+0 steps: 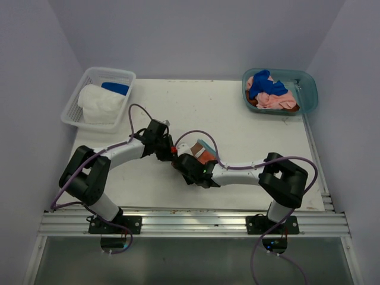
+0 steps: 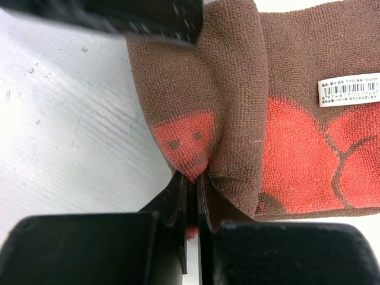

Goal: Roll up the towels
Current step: Roll the towel

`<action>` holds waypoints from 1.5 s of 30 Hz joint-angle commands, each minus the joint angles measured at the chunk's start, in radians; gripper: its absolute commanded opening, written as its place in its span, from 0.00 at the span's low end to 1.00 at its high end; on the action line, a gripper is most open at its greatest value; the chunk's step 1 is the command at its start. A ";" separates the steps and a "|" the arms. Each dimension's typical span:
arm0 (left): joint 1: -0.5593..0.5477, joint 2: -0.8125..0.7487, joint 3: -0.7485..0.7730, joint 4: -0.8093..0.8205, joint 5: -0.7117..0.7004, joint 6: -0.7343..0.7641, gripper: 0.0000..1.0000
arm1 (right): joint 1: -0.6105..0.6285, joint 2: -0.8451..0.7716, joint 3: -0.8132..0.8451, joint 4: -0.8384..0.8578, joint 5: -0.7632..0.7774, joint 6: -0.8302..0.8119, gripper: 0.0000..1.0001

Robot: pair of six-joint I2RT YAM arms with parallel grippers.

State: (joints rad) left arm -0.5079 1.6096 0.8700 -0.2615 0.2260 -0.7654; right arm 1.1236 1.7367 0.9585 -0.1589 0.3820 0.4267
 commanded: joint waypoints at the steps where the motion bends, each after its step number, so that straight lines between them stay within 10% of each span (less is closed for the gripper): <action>1: 0.040 -0.088 0.026 -0.022 0.004 0.035 0.22 | -0.005 -0.008 -0.044 -0.028 -0.069 0.026 0.00; 7: 0.063 -0.178 0.034 -0.071 0.009 0.054 0.34 | -0.038 -0.074 -0.069 0.044 -0.222 0.049 0.00; 14: 0.062 -0.206 -0.078 0.008 0.134 0.038 0.73 | -0.085 -0.118 -0.106 0.133 -0.360 0.078 0.00; 45: 0.002 -0.136 -0.207 0.123 0.064 -0.089 0.63 | -0.120 -0.170 -0.150 0.190 -0.420 0.159 0.00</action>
State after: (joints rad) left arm -0.5011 1.4719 0.6727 -0.1757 0.3187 -0.8333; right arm 1.0065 1.6131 0.8200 -0.0132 -0.0223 0.5671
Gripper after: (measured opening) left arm 0.633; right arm 0.045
